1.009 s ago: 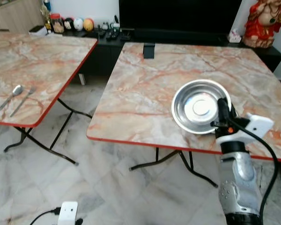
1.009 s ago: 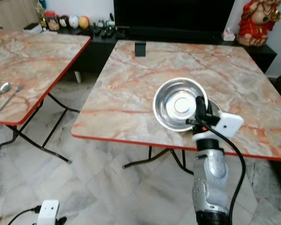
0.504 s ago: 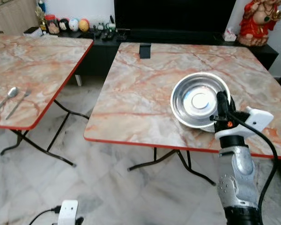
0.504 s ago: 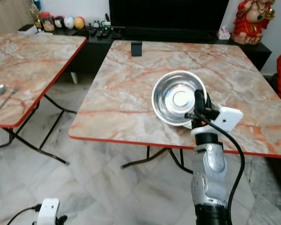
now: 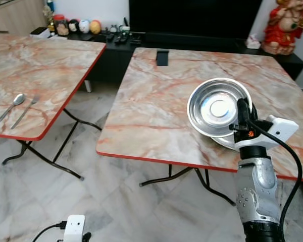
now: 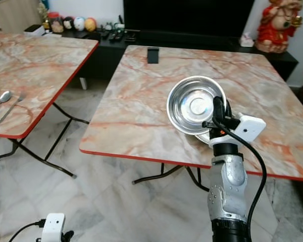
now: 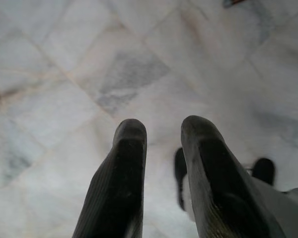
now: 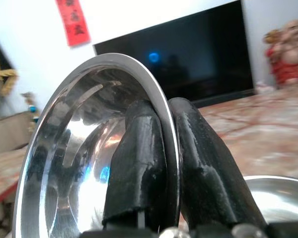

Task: Setting the table

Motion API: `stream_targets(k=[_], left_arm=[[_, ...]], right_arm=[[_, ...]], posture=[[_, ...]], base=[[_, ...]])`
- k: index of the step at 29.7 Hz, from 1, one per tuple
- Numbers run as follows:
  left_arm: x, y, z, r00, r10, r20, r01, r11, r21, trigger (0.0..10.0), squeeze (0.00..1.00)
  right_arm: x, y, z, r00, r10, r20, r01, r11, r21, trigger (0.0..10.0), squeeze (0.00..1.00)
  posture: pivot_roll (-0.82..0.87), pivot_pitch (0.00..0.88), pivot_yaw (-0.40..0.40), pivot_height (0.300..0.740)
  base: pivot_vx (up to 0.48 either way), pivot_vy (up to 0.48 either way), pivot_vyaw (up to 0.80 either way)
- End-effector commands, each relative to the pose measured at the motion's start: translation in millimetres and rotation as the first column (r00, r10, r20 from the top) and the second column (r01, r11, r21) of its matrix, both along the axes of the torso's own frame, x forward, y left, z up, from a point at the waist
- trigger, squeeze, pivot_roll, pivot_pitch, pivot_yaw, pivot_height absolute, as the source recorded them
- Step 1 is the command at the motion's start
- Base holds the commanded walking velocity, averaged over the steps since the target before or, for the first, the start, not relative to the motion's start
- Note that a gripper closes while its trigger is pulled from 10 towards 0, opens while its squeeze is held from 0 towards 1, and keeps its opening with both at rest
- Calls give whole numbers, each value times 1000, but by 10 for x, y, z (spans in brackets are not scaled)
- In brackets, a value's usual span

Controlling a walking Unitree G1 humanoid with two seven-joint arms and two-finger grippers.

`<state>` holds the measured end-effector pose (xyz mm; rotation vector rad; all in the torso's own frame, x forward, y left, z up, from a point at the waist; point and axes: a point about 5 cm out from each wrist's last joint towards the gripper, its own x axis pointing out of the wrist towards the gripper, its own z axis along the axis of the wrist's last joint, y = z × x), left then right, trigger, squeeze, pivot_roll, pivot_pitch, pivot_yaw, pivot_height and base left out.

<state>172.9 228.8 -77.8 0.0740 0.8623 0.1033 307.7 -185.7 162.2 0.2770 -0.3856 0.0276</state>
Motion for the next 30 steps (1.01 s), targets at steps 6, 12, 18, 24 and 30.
stream_targets(k=[6,12,18,24,30], left_arm=[[42,-45,13,1000,1,21,0,1000,-12,10000,0],[43,-46,14,1000,0,22,1,1000,-11,10000,0],[49,-44,17,1000,2,26,-2,1000,-2,10000,0],[57,-60,18,1000,-9,27,9,1000,-3,10000,0],[64,-64,21,999,-12,30,12,1000,-4,10000,0]], right_arm=[[-12,-94,23,999,-31,11,31,1000,0,10000,0],[-10,-76,16,1000,-25,8,25,1000,0,10000,0],[-14,-83,10,1000,-28,5,28,1000,0,10000,0],[-17,-67,-46,999,-32,-35,32,999,-18,10000,0],[-41,-169,-288,975,-115,-189,108,993,-43,10000,0]], posture=[[7,0,-37,724],[7,0,-37,724],[6,0,-36,724],[2,0,-34,724],[0,0,-33,724]], base=[[357,0,0],[356,0,0],[0,0,0],[0,0,0],[0,0,0]])
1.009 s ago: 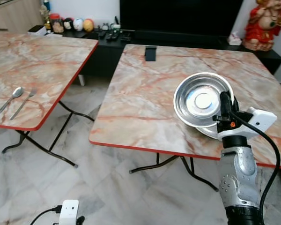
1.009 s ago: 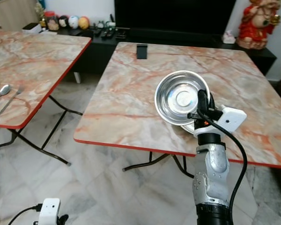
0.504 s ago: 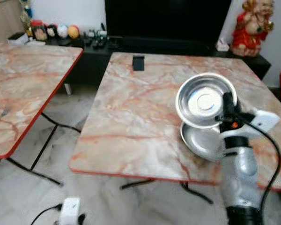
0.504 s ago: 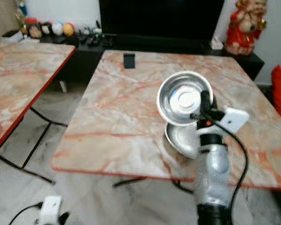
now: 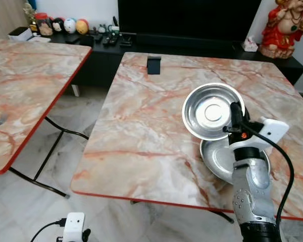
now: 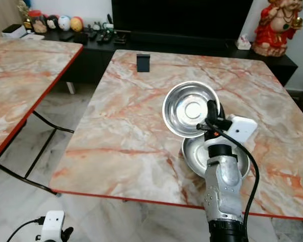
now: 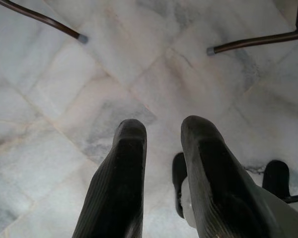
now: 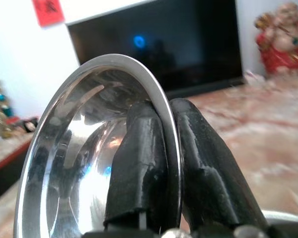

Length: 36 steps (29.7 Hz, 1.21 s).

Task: Setting the table

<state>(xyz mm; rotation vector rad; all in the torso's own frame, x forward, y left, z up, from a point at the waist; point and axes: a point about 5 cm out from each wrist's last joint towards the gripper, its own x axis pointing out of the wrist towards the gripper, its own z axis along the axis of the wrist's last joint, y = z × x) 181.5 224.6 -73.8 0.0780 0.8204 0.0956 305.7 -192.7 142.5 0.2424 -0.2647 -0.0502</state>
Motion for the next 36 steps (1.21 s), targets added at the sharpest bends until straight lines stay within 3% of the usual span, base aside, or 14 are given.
stream_targets(k=[1,19,26,30,32,34,36], left_arm=[[-21,-23,-19,1000,-4,-13,4,1000,-4,10000,0],[-21,-21,-16,1000,-1,-8,1,1000,1,10000,0],[-18,-23,-16,1000,1,-8,-1,1000,-4,10000,0],[-13,-27,-14,1000,-1,-7,1,1000,-7,10000,0],[-10,-27,-13,1000,-1,-6,1,1000,-8,10000,0],[-9,-27,-12,1000,-1,-6,1,1000,-8,10000,0],[-4,-23,-9,1000,-1,-4,1,1000,-8,10000,0]], right_arm=[[-27,-120,-115,996,-58,-74,58,998,-3,10000,0],[-3,-173,-60,994,-90,-61,91,996,12,10000,0],[-19,-330,-38,988,-124,-89,123,992,-15,10000,0],[-70,-542,-18,967,-214,-136,225,972,66,10000,0],[-105,-680,-44,933,-291,-211,319,941,111,10000,0],[-113,-700,-60,924,-304,-234,338,933,125,10000,0],[-141,-706,-112,904,-300,-304,370,905,209,10000,0]], posture=[[0,0,-33,724],[2,0,-34,724],[-3,0,-34,724],[-5,0,-32,724],[-11,0,-31,724],[-11,0,-31,724],[-8,0,-32,724]], base=[[0,0,0],[0,-68,0],[0,0,0],[0,0,0],[0,0,0],[0,0,0],[0,0,0]])
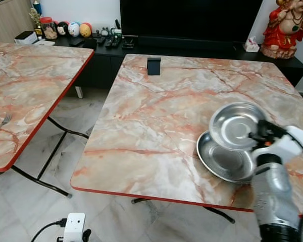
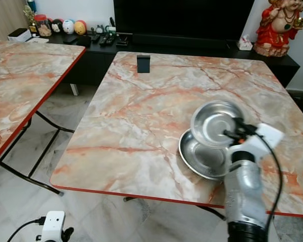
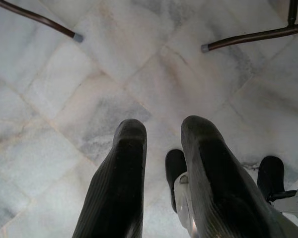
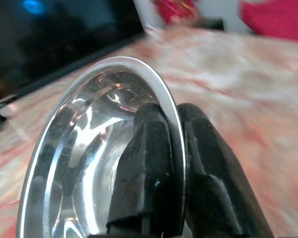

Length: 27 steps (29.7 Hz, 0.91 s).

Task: Setting the table

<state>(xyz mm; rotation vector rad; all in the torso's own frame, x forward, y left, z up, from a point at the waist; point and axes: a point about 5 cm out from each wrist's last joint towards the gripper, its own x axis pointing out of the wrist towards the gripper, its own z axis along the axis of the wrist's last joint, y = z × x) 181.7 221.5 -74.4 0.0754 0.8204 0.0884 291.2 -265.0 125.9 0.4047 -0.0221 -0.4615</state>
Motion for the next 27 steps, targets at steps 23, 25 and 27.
stream_targets(k=[23,25,27], left_arm=[[24,27,17,1000,6,6,-6,1000,1,10000,0],[22,27,15,1000,6,5,-6,1000,1,10000,0],[21,26,15,1000,7,5,-7,1000,0,10000,0]], right_arm=[[-92,152,-123,993,44,-113,-20,979,203,10000,0],[-96,171,-154,988,60,-142,-32,980,195,10000,0],[-98,180,-170,987,66,-149,-35,979,200,10000,0]], posture=[[-7,0,-28,724],[-6,0,-28,724],[-4,0,-29,724]], base=[[0,0,0],[0,0,0],[0,0,0]])
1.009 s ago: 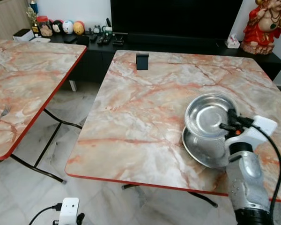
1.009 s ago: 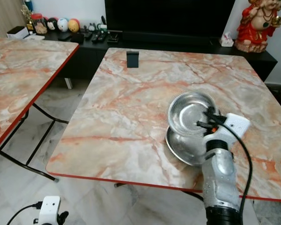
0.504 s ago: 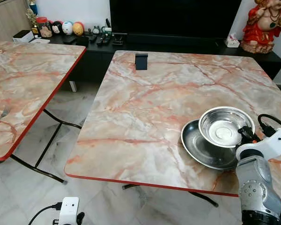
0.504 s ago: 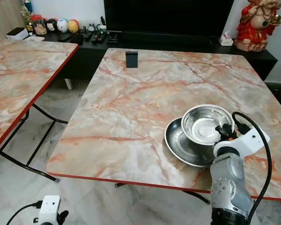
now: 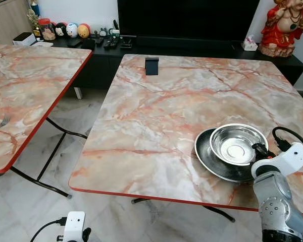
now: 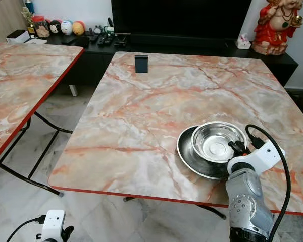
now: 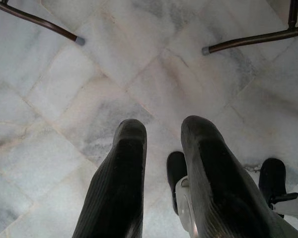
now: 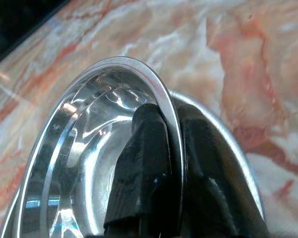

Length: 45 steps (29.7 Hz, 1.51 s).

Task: Setting the table

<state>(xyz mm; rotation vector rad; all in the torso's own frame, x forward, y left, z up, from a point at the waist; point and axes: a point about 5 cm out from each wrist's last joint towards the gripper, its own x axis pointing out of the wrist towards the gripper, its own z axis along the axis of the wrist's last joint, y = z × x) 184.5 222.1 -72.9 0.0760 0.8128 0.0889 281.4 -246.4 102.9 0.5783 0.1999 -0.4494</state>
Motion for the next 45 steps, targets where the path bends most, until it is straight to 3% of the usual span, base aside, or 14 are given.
stream_targets(k=[1,21,36,37,38,43,44,45], left_arm=[[-8,21,0,1000,7,-2,-7,1000,-1,10000,0],[-12,26,-1,1000,9,-3,-9,1000,0,10000,0],[-7,21,0,1000,8,-1,-8,1000,1,10000,0],[-7,24,1,1000,8,-1,-8,1000,2,10000,0],[-6,24,1,1000,8,-2,-8,1000,2,10000,0],[-6,28,2,1000,8,-1,-8,1000,2,10000,0],[-8,31,2,1000,8,-2,-8,1000,3,10000,0],[-8,31,2,1000,8,-2,-8,1000,3,10000,0]], right_arm=[[-1,4,52,1000,7,8,-7,1000,-15,10000,0],[13,105,-39,997,71,-11,-70,998,5,10000,0],[8,116,-71,995,92,-42,-94,995,-43,10000,0],[9,124,-72,994,96,-44,-98,994,-45,10000,478],[10,126,-72,994,97,-45,-99,994,-47,10000,655],[8,134,-86,992,105,-71,-110,991,-78,10000,592],[7,136,-91,991,112,-80,-119,988,-94,10000,376],[7,136,-91,991,112,-80,-119,988,-94,10000,376]], posture=[[-2,0,-30,724],[2,0,-30,724],[3,0,-28,724],[3,0,-27,724],[3,0,-27,724],[4,0,-26,724],[3,0,-25,724],[3,0,-25,724]], base=[[0,0,0],[0,0,0],[0,0,0],[0,0,0],[0,0,0],[0,0,0],[0,0,0],[0,0,0]])
